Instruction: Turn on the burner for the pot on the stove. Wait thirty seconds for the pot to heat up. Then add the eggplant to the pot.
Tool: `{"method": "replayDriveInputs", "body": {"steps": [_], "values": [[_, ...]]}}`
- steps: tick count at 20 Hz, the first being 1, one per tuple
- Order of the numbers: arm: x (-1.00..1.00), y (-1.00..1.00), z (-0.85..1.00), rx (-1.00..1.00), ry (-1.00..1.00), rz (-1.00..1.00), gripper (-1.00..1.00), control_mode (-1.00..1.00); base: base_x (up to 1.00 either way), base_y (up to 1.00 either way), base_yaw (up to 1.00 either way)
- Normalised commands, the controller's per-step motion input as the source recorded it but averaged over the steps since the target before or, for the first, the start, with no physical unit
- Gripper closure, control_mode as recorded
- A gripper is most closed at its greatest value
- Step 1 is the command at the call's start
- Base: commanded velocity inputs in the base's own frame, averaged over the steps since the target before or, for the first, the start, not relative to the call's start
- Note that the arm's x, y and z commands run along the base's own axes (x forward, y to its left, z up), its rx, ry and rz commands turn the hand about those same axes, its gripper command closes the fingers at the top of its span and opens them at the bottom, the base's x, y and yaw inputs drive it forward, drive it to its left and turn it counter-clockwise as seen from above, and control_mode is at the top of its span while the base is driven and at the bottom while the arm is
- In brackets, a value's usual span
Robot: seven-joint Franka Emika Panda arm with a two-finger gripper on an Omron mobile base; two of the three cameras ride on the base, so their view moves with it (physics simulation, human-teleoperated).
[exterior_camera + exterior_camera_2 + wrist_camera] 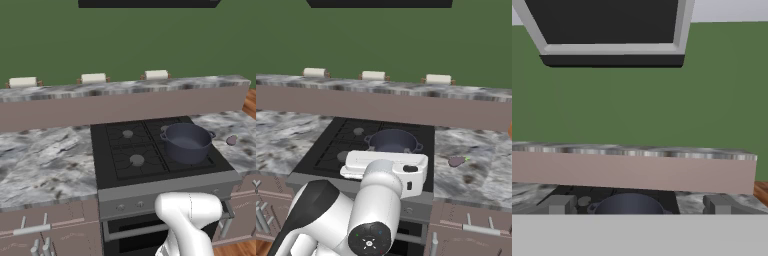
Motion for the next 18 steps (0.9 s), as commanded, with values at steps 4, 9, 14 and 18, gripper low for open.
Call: {"method": "replayDriveInputs", "body": {"steps": [4, 9, 14, 18], "values": [[0.00, 0.00, 0.00, 0.00, 0.00, 0.00, -1.00, -1.00, 0.00, 0.00, 0.00], [0.00, 0.00, 0.00, 0.00, 0.00, 0.00, -1.00, -1.00, 0.00, 0.00, 0.00], [0.00, 0.00, 0.00, 0.00, 0.00, 0.00, -1.00, -1.00, 0.00, 0.00, 0.00], [0.00, 0.00, 0.00, 0.00, 0.00, 0.00, -1.00, -1.00, 0.00, 0.00, 0.00]]}}
